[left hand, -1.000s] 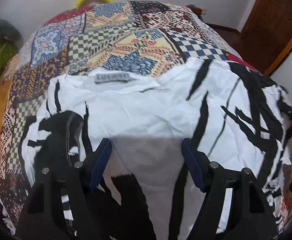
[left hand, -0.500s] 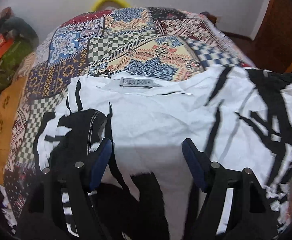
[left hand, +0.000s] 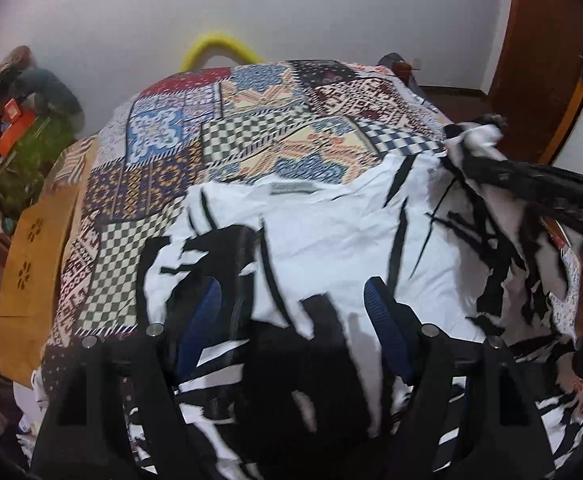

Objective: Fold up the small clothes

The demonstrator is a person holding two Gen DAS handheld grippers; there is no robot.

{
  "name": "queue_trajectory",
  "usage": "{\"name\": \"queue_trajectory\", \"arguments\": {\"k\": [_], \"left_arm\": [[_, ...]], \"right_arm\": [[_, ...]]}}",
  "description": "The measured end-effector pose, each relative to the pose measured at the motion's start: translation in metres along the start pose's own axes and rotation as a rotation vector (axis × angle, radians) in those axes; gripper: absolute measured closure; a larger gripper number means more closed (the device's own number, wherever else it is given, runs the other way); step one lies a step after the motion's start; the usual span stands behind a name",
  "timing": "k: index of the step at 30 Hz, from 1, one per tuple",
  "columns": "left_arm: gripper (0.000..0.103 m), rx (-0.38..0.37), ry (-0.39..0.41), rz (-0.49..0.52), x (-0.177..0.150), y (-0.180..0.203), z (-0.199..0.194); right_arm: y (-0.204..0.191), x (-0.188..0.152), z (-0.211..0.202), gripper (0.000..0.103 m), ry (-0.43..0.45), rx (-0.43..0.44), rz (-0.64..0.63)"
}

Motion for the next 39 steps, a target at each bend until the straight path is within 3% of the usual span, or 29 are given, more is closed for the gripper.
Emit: {"name": "queue_trajectory", "arguments": {"k": [6, 8, 10, 13, 18, 23, 27, 32, 39], "left_arm": [[0.029, 0.001, -0.038, -0.048, -0.014, -0.022, 0.002], [0.029, -0.009, -0.048, -0.054, -0.017, -0.023, 0.003], [0.029, -0.013, -0.046, -0.052, -0.018, -0.020, 0.002], [0.029, -0.033, -0.039, -0.051, -0.015, -0.012, 0.000], [0.027, -0.081, -0.025, -0.034, -0.004, 0.012, -0.003], [0.025, -0.121, -0.039, -0.011, 0.001, 0.043, 0.010], [0.025, -0.174, -0.097, -0.014, -0.004, 0.061, 0.035], [0.025, -0.073, -0.187, 0.048, -0.023, 0.070, 0.077], [0.024, -0.010, -0.164, 0.152, -0.044, 0.065, 0.065]], "right_arm": [[-0.023, -0.024, 0.045, 0.092, -0.173, 0.001, -0.080], [-0.027, -0.027, 0.047, 0.085, -0.208, 0.001, -0.109], [-0.030, -0.026, 0.037, 0.074, -0.210, 0.026, -0.116], [-0.032, -0.018, 0.012, 0.066, -0.142, 0.035, -0.147], [-0.021, -0.013, -0.026, 0.065, -0.089, 0.040, -0.172], [-0.004, -0.039, -0.025, 0.065, -0.147, -0.020, -0.224], [0.011, -0.070, -0.009, 0.065, -0.222, -0.047, -0.238], [0.020, -0.090, -0.012, 0.065, -0.220, -0.038, -0.227], [0.033, -0.105, -0.027, 0.065, -0.250, -0.038, -0.181]]}}
Point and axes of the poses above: each gripper's, at about its wrist camera, not at the fingertips, and z roughly the way its jaws point, y to its right, x to its top, the point moved 2 cm from there along z, roughly the way its jaws point, and after that the axes turned 10 degrees about y, right-handed, at the moved point
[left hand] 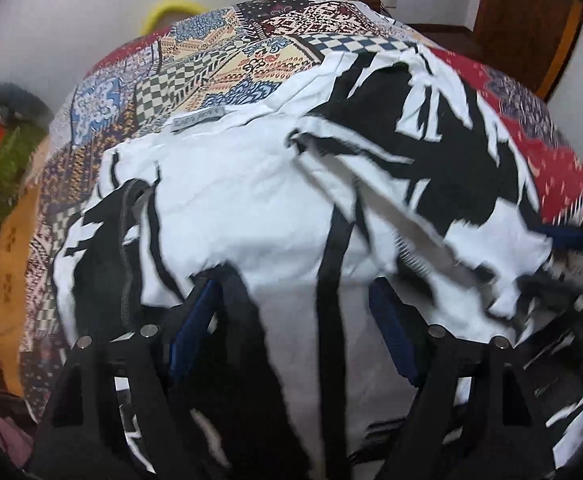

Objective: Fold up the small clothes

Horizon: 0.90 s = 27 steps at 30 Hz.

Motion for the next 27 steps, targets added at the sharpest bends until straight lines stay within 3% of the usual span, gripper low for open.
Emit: {"name": "queue_trajectory", "arguments": {"k": [7, 15, 17, 19, 22, 27], "left_arm": [[0.025, 0.027, 0.011, -0.060, -0.019, -0.037, -0.027], [0.024, 0.086, 0.063, -0.167, -0.052, -0.102, -0.084], [0.024, 0.102, 0.069, -0.184, -0.065, -0.113, -0.099], [0.022, 0.111, 0.068, -0.204, -0.083, -0.126, -0.114], [0.019, 0.127, 0.053, -0.230, -0.109, -0.142, -0.126], [0.019, 0.136, -0.019, -0.308, -0.159, -0.169, -0.131]], "right_arm": [[0.002, -0.006, -0.020, 0.064, -0.005, -0.021, 0.035], [0.003, -0.008, -0.068, 0.062, 0.080, -0.051, 0.076], [0.001, -0.011, -0.080, 0.059, 0.100, -0.066, 0.077], [-0.001, -0.016, -0.092, 0.047, 0.127, -0.087, 0.085], [-0.002, -0.025, -0.101, 0.046, 0.144, -0.095, 0.105], [0.000, -0.058, -0.096, 0.046, 0.077, -0.073, 0.186]]}}
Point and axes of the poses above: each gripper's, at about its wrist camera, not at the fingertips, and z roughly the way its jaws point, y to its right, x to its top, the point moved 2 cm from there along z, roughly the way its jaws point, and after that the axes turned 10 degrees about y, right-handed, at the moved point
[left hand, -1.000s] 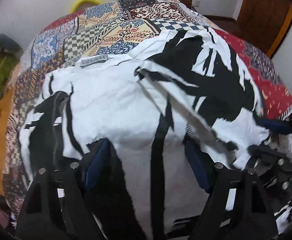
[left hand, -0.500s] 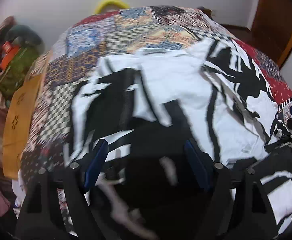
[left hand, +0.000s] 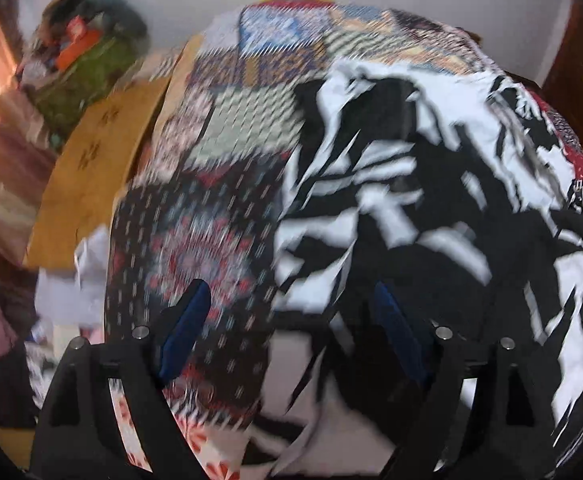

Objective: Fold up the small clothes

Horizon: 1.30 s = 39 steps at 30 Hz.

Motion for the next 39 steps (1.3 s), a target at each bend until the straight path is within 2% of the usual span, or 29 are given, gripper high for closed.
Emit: {"name": "queue_trajectory", "arguments": {"k": [4, 7, 9, 11, 12, 14, 16, 17, 21, 24, 27, 30, 33, 34, 35, 39], "left_arm": [[0.019, -0.048, -0.083, -0.105, -0.035, -0.025, 0.006], [0.022, -0.102, -0.117, -0.152, -0.052, -0.024, 0.009], [0.033, -0.133, -0.098, -0.159, -0.059, -0.021, 0.004], [0.057, -0.185, -0.088, -0.179, -0.063, -0.019, 0.000], [0.064, -0.202, -0.092, -0.191, -0.063, -0.018, -0.001], [0.093, -0.184, -0.094, -0.182, -0.062, -0.016, -0.003], [0.097, -0.140, -0.088, -0.154, -0.059, -0.016, -0.005], [0.098, -0.134, -0.076, -0.147, -0.056, -0.016, -0.007], [0.098, -0.097, 0.007, -0.131, -0.030, -0.021, -0.021], [0.098, -0.058, 0.038, -0.123, -0.005, -0.026, -0.021], [0.098, -0.040, 0.041, -0.134, 0.010, -0.030, -0.012], [0.095, -0.042, 0.013, -0.137, 0.019, -0.031, 0.000], [0.068, -0.047, -0.026, -0.150, 0.016, -0.033, 0.004], [0.054, -0.072, -0.025, -0.154, 0.012, -0.035, 0.001], [0.047, -0.082, -0.010, -0.158, 0.009, -0.037, -0.004], [0.041, -0.068, 0.015, -0.143, -0.008, -0.045, -0.022]], "right_arm": [[0.002, -0.026, 0.004, 0.046, -0.059, -0.017, 0.020], [0.000, -0.039, 0.008, 0.046, -0.094, -0.011, 0.023], [-0.002, -0.047, 0.013, 0.046, -0.114, 0.004, 0.025], [-0.004, -0.050, 0.015, 0.048, -0.118, 0.008, 0.026], [-0.004, -0.051, 0.016, 0.052, -0.115, 0.018, 0.039], [-0.005, -0.051, 0.017, 0.075, -0.119, 0.061, 0.064], [-0.010, -0.050, 0.016, 0.092, -0.121, 0.068, 0.055], [-0.012, -0.048, 0.015, 0.094, -0.118, 0.069, 0.043], [-0.018, -0.023, -0.001, 0.096, -0.032, 0.059, 0.004], [-0.016, 0.001, -0.012, 0.096, 0.043, 0.040, 0.002], [-0.012, 0.017, -0.011, 0.096, 0.083, 0.011, 0.003], [-0.009, 0.021, 0.004, 0.096, 0.056, -0.010, 0.015], [-0.008, 0.018, 0.012, 0.085, 0.005, -0.032, 0.005], [-0.008, 0.018, 0.012, 0.075, -0.007, -0.036, 0.000], [-0.008, 0.016, 0.010, 0.065, -0.013, -0.040, -0.006], [-0.005, 0.010, -0.014, 0.047, 0.026, -0.043, -0.026]]}}
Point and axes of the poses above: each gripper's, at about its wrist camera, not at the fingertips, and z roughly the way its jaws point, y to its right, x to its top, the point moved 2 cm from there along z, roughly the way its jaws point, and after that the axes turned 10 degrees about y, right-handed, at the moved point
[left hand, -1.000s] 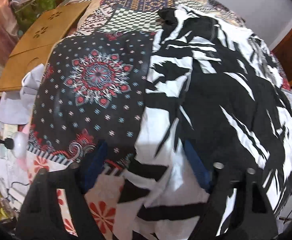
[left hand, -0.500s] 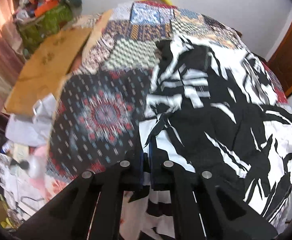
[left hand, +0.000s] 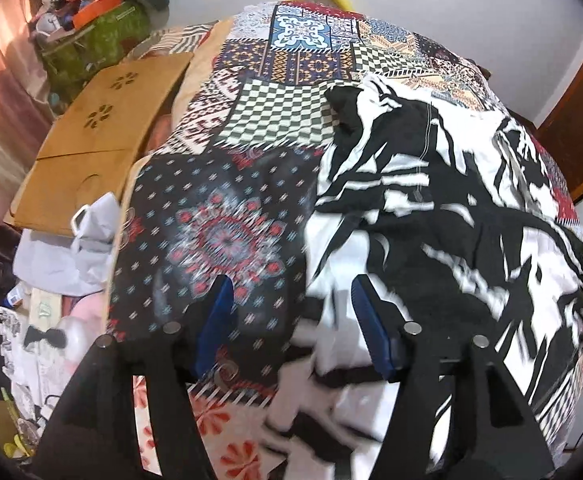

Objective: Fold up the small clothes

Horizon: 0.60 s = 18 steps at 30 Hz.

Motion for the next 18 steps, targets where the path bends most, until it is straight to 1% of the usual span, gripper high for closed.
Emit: {"name": "queue_trajectory", "arguments": {"k": [3, 4, 5, 7, 9, 10, 12, 13, 14, 15, 16, 17, 18], "left_arm": [[0.040, -0.012, -0.027, -0.030, -0.020, -0.012, -0.006], [0.040, -0.025, -0.045, -0.054, -0.032, -0.017, -0.007], [0.040, -0.035, -0.057, -0.074, -0.040, -0.019, -0.007], [0.040, -0.064, -0.091, -0.103, -0.058, -0.022, -0.005], [0.040, -0.074, -0.122, -0.116, -0.076, -0.021, -0.002], [0.040, -0.076, -0.126, -0.117, -0.084, -0.020, -0.001], [0.040, -0.075, -0.098, -0.125, -0.089, -0.019, -0.004], [0.041, -0.072, -0.096, -0.147, -0.090, -0.020, -0.004], [0.046, -0.070, -0.099, -0.173, -0.090, -0.021, -0.004], [0.049, -0.071, -0.097, -0.185, -0.091, -0.021, -0.004], [0.056, -0.071, -0.093, -0.191, -0.091, -0.019, -0.005], [0.065, -0.067, -0.091, -0.184, -0.091, -0.016, -0.005], [0.070, -0.069, -0.088, -0.172, -0.091, -0.011, -0.006]], "right_arm": [[0.001, -0.010, -0.012, 0.045, -0.004, 0.021, 0.007], [0.002, -0.014, -0.013, 0.044, -0.009, 0.025, 0.011], [0.002, -0.019, -0.013, 0.041, -0.017, 0.027, 0.015], [0.001, -0.033, -0.008, 0.039, -0.052, 0.028, 0.022], [0.001, -0.046, 0.002, 0.039, -0.110, 0.022, 0.017], [0.000, -0.054, 0.006, 0.039, -0.137, 0.021, 0.016], [0.002, -0.064, 0.012, 0.039, -0.161, 0.033, 0.033], [0.003, -0.068, 0.015, 0.039, -0.174, 0.048, 0.052], [0.004, -0.072, 0.017, 0.044, -0.180, 0.059, 0.073], [0.005, -0.075, 0.017, 0.053, -0.172, 0.081, 0.112], [0.006, -0.076, 0.017, 0.057, -0.167, 0.097, 0.137], [0.005, -0.077, 0.017, 0.065, -0.164, 0.106, 0.152], [0.003, -0.077, 0.016, 0.070, -0.156, 0.112, 0.154]]}}
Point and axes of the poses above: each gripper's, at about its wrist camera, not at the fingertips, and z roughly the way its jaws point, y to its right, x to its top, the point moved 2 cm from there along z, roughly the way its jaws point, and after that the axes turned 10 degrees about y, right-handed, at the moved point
